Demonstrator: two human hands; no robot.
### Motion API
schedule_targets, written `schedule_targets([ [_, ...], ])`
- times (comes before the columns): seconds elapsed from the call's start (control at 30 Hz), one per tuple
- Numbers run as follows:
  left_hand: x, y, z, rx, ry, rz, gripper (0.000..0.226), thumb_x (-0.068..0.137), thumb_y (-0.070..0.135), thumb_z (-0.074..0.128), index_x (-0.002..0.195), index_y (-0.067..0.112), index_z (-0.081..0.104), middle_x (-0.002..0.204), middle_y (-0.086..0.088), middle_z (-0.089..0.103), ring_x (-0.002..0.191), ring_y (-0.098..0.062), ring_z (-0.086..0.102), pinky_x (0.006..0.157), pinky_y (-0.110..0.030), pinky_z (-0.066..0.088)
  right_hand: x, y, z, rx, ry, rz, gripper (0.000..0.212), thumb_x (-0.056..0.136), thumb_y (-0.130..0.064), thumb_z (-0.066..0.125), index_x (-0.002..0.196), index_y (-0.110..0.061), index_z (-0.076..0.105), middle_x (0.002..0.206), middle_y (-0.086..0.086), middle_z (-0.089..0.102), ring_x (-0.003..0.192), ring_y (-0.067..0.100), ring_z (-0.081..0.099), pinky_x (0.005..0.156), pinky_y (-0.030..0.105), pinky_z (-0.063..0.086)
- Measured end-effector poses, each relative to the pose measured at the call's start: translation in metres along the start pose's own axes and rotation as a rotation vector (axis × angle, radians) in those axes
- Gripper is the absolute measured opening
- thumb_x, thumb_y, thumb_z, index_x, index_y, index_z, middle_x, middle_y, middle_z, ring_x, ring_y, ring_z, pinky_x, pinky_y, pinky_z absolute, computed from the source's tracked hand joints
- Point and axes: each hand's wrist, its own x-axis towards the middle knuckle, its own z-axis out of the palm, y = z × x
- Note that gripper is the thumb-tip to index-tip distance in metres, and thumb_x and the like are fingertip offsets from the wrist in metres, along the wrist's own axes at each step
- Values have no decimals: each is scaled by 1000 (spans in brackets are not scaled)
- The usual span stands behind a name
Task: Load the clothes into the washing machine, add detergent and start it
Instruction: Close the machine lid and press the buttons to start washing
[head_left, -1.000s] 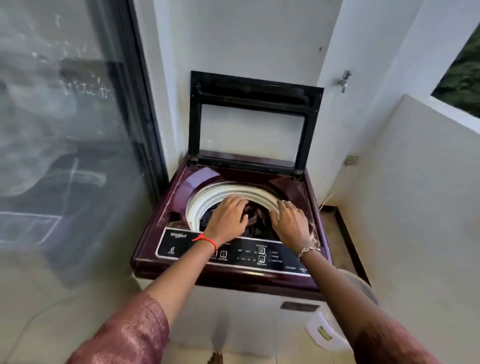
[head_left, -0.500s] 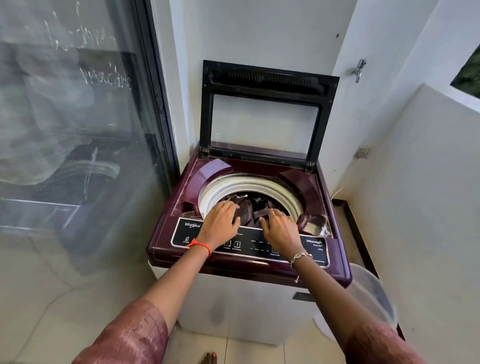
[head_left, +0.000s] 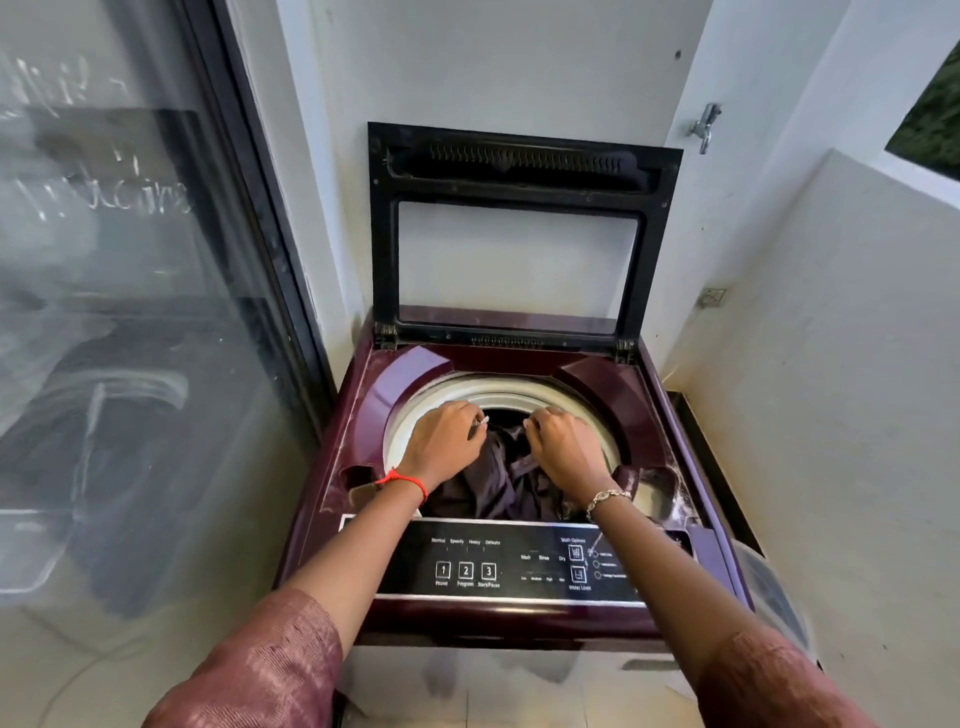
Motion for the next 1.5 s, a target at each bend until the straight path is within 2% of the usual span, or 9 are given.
schedule_targets([
  [0.13, 40, 0, -11, 45, 18, -5, 22, 91, 23, 48, 90, 11, 66, 94, -8, 69, 89, -31, 62, 64, -32, 42, 36, 9, -12, -44, 19, 10, 30, 95, -25, 41, 89, -5, 63, 96, 14, 68, 90, 36, 62, 69, 38, 45],
  [0.3, 107, 7, -35, 67, 49, -4, 23, 89, 23, 50, 93, 13, 70, 95, -12, 71, 92, -35, 63, 74, -39, 50, 95, 29, -39, -76, 52, -7, 30, 93, -24, 45, 84, -3, 63, 90, 20, 68, 86, 39, 63, 68, 39, 46],
  [0.6, 226, 30, -90, 12, 248, 57, 24, 90, 22, 51, 88, 8, 70, 86, -9, 71, 82, -27, 64, 72, -36, 52, 217, 49, -106, -30, 270, -74, 37, 95, -27, 46, 75, 0, 62, 76, 20, 65, 74, 39, 60, 59, 36, 40],
  [0.77, 278, 40, -105, -69, 342, 165, 18, 91, 18, 53, 93, 8, 67, 99, -3, 67, 100, -19, 58, 80, -35, 49, 272, 54, -131, 39, 359, -83, 31, 94, -25, 49, 80, 0, 61, 88, 15, 65, 82, 35, 60, 62, 32, 35],
  [0.93, 322, 47, -114, 0, 407, 257, 19, 92, 17, 53, 103, 6, 63, 107, -4, 62, 110, -16, 50, 79, -25, 44, 312, 60, -140, 77, 454, -111, 28, 94, -22, 49, 85, 1, 61, 92, 15, 63, 86, 31, 58, 60, 31, 35],
  [1.07, 348, 43, -114, 81, 372, 298, 25, 93, 16, 52, 113, 4, 60, 115, -7, 60, 116, -19, 48, 92, -25, 39, 333, 63, -140, 109, 468, -129, 26, 93, -19, 49, 91, 3, 62, 96, 16, 62, 93, 32, 56, 70, 38, 43],
  [1.23, 367, 36, -105, 193, 333, 293, 36, 96, 23, 47, 125, 2, 52, 125, -11, 53, 122, -23, 42, 107, -28, 30, 350, 67, -135, 49, 425, -166, 31, 94, -26, 48, 107, 0, 61, 106, 18, 63, 102, 34, 53, 88, 40, 40],
  [1.33, 370, 34, -99, 246, 326, 289, 37, 97, 27, 44, 126, 4, 52, 123, -11, 54, 117, -25, 46, 105, -33, 33, 354, 68, -133, 5, 399, -153, 36, 96, -30, 45, 113, -2, 59, 113, 16, 60, 110, 32, 49, 94, 40, 35],
  [1.5, 366, 36, -98, 219, 327, 275, 38, 97, 28, 45, 126, 5, 52, 122, -11, 52, 114, -24, 46, 100, -31, 35, 353, 68, -136, -34, 354, -164, 36, 95, -32, 45, 112, -3, 59, 114, 13, 56, 111, 29, 46, 92, 40, 34],
])
